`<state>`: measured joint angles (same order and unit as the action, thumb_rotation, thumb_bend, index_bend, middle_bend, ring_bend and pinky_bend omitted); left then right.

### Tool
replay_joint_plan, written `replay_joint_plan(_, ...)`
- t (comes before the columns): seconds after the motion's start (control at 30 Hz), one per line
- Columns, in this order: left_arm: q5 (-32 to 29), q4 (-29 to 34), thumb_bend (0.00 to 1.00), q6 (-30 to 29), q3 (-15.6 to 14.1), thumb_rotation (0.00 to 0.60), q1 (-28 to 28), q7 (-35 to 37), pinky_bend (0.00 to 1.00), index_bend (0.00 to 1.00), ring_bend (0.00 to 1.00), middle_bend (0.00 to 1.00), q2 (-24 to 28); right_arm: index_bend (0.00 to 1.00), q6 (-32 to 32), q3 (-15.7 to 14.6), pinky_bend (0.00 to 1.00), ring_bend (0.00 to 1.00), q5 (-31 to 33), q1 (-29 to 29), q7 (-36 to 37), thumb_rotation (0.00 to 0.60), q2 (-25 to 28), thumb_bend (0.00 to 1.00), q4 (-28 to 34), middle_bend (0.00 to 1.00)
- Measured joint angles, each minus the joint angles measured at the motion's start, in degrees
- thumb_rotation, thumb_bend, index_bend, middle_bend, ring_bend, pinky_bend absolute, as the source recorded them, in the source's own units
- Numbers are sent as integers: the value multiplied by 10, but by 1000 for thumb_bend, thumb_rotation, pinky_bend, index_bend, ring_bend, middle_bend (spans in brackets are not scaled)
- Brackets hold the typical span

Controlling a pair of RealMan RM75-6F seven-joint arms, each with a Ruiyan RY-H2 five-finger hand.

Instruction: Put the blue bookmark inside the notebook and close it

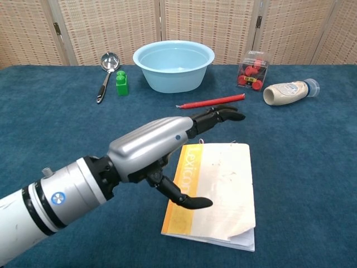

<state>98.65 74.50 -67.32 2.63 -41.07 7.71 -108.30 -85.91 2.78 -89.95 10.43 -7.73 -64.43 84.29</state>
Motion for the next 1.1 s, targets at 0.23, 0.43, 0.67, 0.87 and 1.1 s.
replay_joint_plan(0.23, -31, 33, 195, -12, 5, 600, 20, -19, 166, 47, 96, 23, 54, 162, 16, -5, 0, 0, 8, -4, 15, 600, 8, 167, 4, 40)
replay_joint_plan(0.43, -75, 67, 195, -39, 0, 600, 70, -33, 167, 54, 96, 23, 147, 162, 17, -8, 20, 0, 10, -10, 35, 600, 7, 262, -7, 47)
replay_joint_plan(0.67, -136, 91, 195, -86, -10, 600, 150, -33, 167, 60, 96, 23, 249, 162, 13, -12, 50, 0, -2, -13, 68, 600, -1, 288, -29, 98)
replay_joint_plan(0.87, -181, 102, 195, -136, -16, 600, 220, -29, 167, 72, 96, 23, 307, 162, 0, -17, 51, 0, -21, -17, 106, 600, -15, 289, -54, 116)
replay_joint_plan(1.1, -198, 119, 195, -189, -34, 600, 289, -43, 166, 85, 96, 23, 337, 162, -14, -27, 51, 0, -30, -31, 114, 600, -19, 286, -53, 116)
